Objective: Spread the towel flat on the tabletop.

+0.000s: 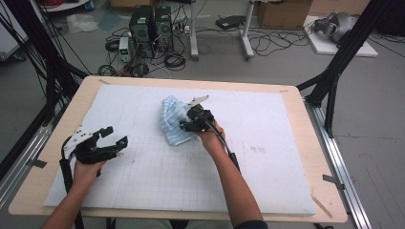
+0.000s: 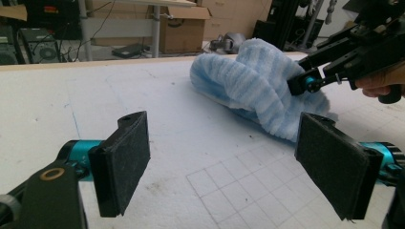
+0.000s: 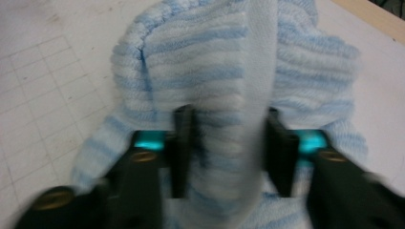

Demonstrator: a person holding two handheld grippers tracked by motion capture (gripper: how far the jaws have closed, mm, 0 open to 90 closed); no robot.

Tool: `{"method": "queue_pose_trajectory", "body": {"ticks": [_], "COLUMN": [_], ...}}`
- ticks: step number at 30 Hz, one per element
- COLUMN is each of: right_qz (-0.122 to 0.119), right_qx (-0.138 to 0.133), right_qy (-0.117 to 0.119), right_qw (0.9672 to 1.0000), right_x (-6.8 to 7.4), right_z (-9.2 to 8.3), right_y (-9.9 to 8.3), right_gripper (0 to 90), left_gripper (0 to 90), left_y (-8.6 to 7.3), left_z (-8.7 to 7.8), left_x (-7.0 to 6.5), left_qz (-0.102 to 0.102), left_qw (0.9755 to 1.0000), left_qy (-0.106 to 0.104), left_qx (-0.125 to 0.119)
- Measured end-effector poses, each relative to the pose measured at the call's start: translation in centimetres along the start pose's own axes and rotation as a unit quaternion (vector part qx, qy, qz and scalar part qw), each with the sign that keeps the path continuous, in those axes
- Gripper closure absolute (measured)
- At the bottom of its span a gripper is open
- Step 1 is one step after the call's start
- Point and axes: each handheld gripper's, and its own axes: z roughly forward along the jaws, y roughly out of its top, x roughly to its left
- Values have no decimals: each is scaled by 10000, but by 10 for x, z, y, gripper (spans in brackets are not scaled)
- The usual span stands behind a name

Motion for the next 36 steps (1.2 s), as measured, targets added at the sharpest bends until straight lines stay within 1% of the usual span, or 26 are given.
{"method": "queue_pose_trajectory", "body": {"ticks": [2, 4, 7, 9, 10, 11, 12, 13, 14, 16, 18, 19, 20, 22, 23, 24, 25, 26, 27, 28, 31, 32, 33, 34, 35, 36], "right_qz": [-61, -20, 148, 205, 321, 467, 467, 558, 530, 461, 303, 250, 186, 220, 220, 234, 234, 347, 607, 607, 1030, 1167, 1167, 1269, 1383, 1473], "right_qx": [-150, -219, -489, -538, -566, -650, -650, -669, -699, -727, -809, -885, -975, -1026, -1026, -1082, -1082, -1070, -1111, -1111, -1165, -956, -956, -862, -647, -477], "right_qy": [-10, 62, 255, 331, 465, 756, 756, 974, 1336, 1423, 1325, 1264, 1051, 731, 731, 317, 317, 132, -199, -199, -662, -1112, -1112, -1335, -1787, -1948], "right_qw": [9999, 9997, 9984, 9978, 9968, 9939, 9939, 9914, 9871, 9861, 9874, 9877, 9895, 9918, 9918, 9934, 9934, 9936, 9918, 9918, 9856, 9823, 9823, 9791, 9720, 9685], "right_x": [1, 1, -5, -7, -9, -10, -10, -9, -4, -1, 4, 6, 3, -4, -4, -13, -13, -19, -36, -36, -61, -75, -75, -82, -94, -100], "right_z": [-7, -10, -30, -35, -39, -46, -46, -48, -52, -54, -58, -60, -63, -64, -64, -64, -64, -63, -60, -60, -54, -48, -48, -45, -39, -36], "right_y": [3, 5, 9, 9, 9, 9, 9, 9, 10, 11, 15, 16, 18, 18, 18, 17, 17, 16, 15, 15, 13, 10, 10, 8, -1, -6], "right_gripper": [762, 763, 756, 742, 735, 746, 746, 757, 782, 794, 805, 807, 811, 816, 816, 817, 817, 816, 815, 815, 815, 813, 813, 812, 802, 782], "left_gripper": [199, 199, 199, 199, 199, 200, 200, 200, 201, 201, 201, 201, 201, 201, 201, 201, 201, 201, 201, 201, 202, 202, 202, 202, 203, 203], "left_y": [0, 0, 0, 0, -1, -1, -1, -1, -1, -1, -1, -1, -1, -1, -1, -1, -1, -1, -1, -1, -2, -2, -2, -2, -2, -2], "left_z": [0, 0, 0, 1, 1, 1, 1, 1, 1, 1, 1, 1, 1, 1, 1, 2, 2, 2, 3, 3, 4, 4, 5, 5, 5, 6], "left_x": [1, 1, 1, 1, 1, 1, 1, 1, 1, 1, 1, 1, 1, 1, 1, 1, 1, 1, 0, 0, -1, -1, -1, -1, -2, -2], "left_qz": [2, -15, -38, -33, -34, -39, -50, -50, -53, -42, -41, -33, -32, -28, -43, -54, -60, -38, -37, -31, -38, -28, -45, -24, -26, -33], "left_qw": [10000, 10000, 10000, 10000, 10000, 10000, 10000, 10000, 10000, 10000, 10000, 10000, 10000, 10000, 10000, 10000, 10000, 10000, 10000, 10000, 10000, 9999, 9999, 9999, 9999, 9999], "left_qy": [19, 26, 17, 20, 19, 22, 28, 32, 34, 32, 36, 42, 41, 44, 45, 52, 46, 33, 33, 17, 0, -7, -15, -22, -29, -37], "left_qx": [2, 0, -2, 7, 7, 7, 12, 10, 11, 21, 26, 31, 33, 41, 38, 36, 50, 67, 63, 78, 84, 113, 102, 118, 125, 124]}}
